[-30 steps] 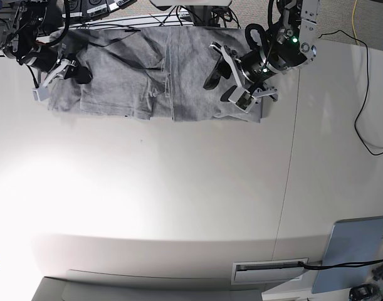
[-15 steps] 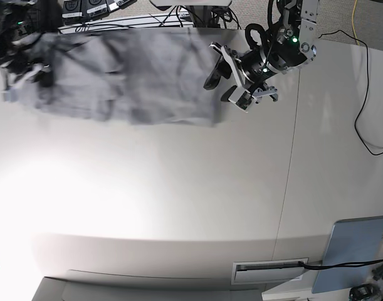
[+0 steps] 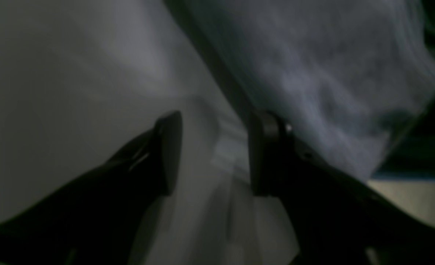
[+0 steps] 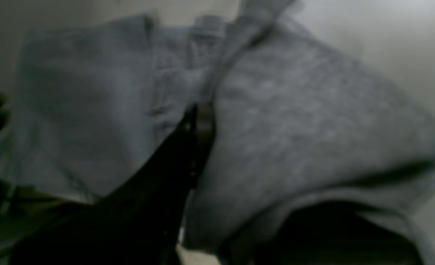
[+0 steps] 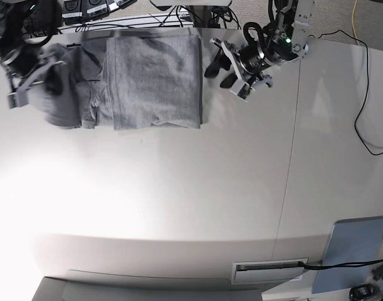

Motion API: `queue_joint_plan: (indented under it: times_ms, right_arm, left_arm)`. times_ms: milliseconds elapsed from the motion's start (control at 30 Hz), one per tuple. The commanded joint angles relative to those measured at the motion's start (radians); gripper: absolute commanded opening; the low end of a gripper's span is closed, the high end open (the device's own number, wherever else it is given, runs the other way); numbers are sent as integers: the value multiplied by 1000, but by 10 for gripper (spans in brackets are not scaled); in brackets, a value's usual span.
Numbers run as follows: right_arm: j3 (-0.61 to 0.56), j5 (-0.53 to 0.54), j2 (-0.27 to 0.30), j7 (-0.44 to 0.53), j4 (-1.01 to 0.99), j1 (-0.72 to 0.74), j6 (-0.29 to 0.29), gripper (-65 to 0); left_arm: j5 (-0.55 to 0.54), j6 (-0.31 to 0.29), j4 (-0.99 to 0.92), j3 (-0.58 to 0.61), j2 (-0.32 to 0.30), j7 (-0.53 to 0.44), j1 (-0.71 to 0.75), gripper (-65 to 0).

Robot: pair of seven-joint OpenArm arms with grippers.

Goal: Fold the T-shirt properly

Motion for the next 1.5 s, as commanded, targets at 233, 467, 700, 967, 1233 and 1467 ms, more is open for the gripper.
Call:
queue_joint_plan:
  times_ms: [233,467,700,967,1233,1467]
  right_arm:
    - [-360,-208,-132,154,246,-54,-90,-650]
    - [-715,-511,-140,261,246,-53,-233,-650]
    - [-873,-742,-140,326,246,-53,-286,-650]
    - [-883,-765,-140,348,246,-54,-201,-614]
    - [-883,-586,-140,349,246,-54,-171,-376]
    - [-882,-288,-140,313,246,-54,-9,-376]
  left_arm:
    - [-66,-22,10,0,0,-24,-5,-349]
    - [-63,-57,10,0,0,-24,-5,-350]
    - [-63,-57,10,0,0,-24,-5,-349]
    - [-63,-57,13,-2,-5,-24,-5,-350]
    - [-55,-57,75,-26,-5,-23,-5,-350]
    - [-68,-58,127,-161,-5,-8,-5,-349]
